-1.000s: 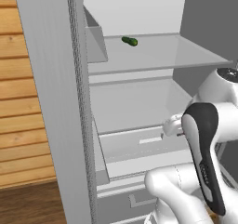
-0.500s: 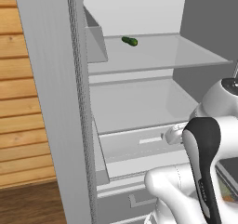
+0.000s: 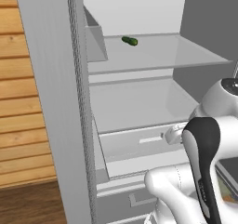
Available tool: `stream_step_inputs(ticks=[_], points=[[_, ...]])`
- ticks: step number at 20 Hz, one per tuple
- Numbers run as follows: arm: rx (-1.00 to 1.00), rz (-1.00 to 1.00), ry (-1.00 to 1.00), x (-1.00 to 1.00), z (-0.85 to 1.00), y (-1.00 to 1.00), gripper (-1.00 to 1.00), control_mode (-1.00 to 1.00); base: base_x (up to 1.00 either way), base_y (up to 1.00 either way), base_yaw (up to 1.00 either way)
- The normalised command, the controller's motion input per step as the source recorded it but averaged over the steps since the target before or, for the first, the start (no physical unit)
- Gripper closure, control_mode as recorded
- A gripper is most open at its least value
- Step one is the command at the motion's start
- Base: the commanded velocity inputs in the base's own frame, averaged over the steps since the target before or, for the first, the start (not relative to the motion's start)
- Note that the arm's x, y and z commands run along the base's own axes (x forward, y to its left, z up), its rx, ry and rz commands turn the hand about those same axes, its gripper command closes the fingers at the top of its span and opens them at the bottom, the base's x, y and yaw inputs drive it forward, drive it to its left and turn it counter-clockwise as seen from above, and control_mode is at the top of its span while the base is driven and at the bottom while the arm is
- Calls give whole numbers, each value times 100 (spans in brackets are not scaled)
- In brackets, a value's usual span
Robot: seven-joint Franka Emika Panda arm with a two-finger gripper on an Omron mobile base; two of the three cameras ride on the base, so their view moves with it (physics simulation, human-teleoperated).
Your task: Take the strawberry from the fridge and place it on top of the pancake, located on the dining counter.
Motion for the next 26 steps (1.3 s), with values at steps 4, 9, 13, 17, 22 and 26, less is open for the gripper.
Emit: stream_step_inputs(ticks=[4,9,13,17,22,26], points=[[0,0,0,0,0,0,100,100,-57,-1,9],[0,0,0,0,0,0,100,100,-58,-7,41],[0,0,0,0,0,0,100,100,-36,0,74],[0,0,0,0,0,0,100,100,-73,2,72],[0,0,0,0,0,0,100,100,-92,6,70],[0,0,0,0,0,0,100,100,-89,14,69]])
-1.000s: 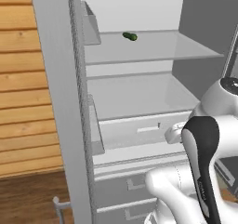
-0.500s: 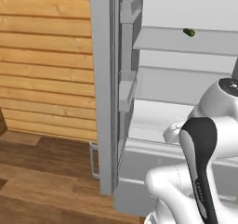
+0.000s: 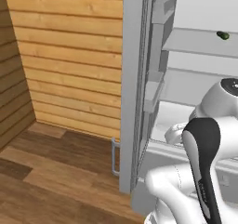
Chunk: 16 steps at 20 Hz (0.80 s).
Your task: Take the strawberry from the fridge and place it on top of the pancake, located on the dining counter.
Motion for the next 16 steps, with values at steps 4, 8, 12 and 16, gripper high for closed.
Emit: stream_step_inputs(ticks=[4,8,12,16], points=[[0,0,0,0,0,0,100,100,-87,11,69],[0,0,0,0,0,0,100,100,-73,31,70],[0,0,0,0,0,0,100,100,-90,33,67],[0,0,0,0,0,0,100,100,-92,40,65]])
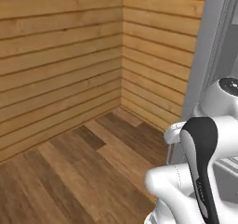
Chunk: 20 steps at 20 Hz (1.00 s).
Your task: Take the strawberry from the fridge and place it on top of the pancake, located on the dining counter.
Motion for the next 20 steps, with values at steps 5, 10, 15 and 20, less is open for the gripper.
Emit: stream_step_inputs(ticks=[5,10,15,20], points=[[0,0,0,0,0,0,100,100,-84,58,64],[0,0,0,0,0,0,100,100,-33,63,60],[0,0,0,0,0,0,100,100,17,41,42],[0,0,0,0,0,0,100,100,61,22,19]])
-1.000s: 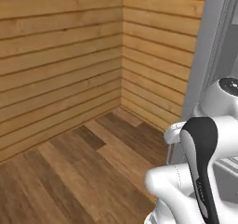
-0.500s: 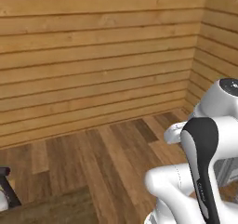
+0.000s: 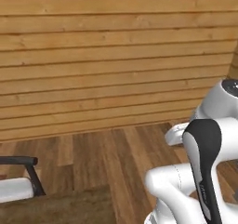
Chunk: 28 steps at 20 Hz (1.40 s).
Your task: Take the strawberry from the fridge and place it on top of the pancake, located on the dining counter.
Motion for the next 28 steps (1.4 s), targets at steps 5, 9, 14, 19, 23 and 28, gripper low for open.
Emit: stream_step_inputs(ticks=[5,9,14,19,23,28], points=[[0,0,0,0,0,0,100,100,100,0,1],[0,0,0,0,0,0,100,100,100,1,-2],[0,0,0,0,0,0,100,100,100,10,1],[0,0,0,0,0,0,100,100,100,32,37],[0,0,0,0,0,0,100,100,95,11,72],[0,0,0,0,0,0,100,100,92,4,74]])
